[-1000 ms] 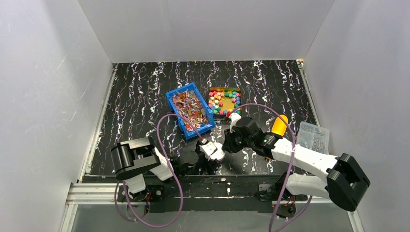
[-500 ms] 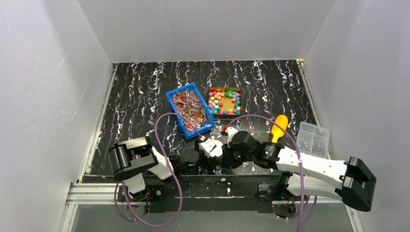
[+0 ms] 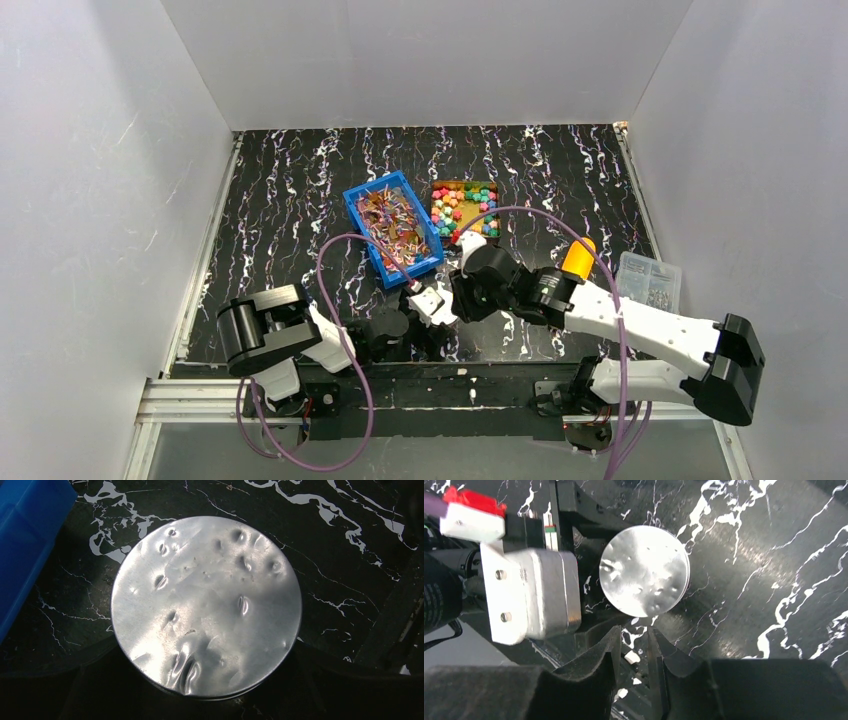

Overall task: Pack the candies
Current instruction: Screw the bottle lid onto the packing bottle.

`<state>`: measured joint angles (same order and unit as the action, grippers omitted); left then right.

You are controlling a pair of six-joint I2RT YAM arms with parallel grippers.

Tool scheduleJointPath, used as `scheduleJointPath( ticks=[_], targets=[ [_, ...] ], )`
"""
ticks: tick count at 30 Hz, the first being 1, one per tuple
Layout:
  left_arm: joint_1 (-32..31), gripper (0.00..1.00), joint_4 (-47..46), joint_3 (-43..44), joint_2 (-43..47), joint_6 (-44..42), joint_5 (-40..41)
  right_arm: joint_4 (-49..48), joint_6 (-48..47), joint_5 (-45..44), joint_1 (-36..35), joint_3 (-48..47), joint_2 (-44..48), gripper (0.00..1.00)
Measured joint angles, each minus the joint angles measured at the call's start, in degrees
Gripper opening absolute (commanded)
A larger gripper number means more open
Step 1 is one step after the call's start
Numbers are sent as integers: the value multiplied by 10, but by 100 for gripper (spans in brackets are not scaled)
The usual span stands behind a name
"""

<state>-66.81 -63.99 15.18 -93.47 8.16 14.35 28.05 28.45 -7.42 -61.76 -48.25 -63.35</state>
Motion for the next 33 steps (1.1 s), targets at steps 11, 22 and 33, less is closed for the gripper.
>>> scheduleJointPath(
  ticks=[11,22,33],
  targets=[
    [1,59,0,-5,5,0,-2,5,-77,17,61,-82,-124,34],
    [2,59,10,-10,17,0,-4,-35,-105,112,109,-86,-190,38],
    [2,59,10,-10,17,0,-5,-77,-117,175,140,-87,-240,35]
  ],
)
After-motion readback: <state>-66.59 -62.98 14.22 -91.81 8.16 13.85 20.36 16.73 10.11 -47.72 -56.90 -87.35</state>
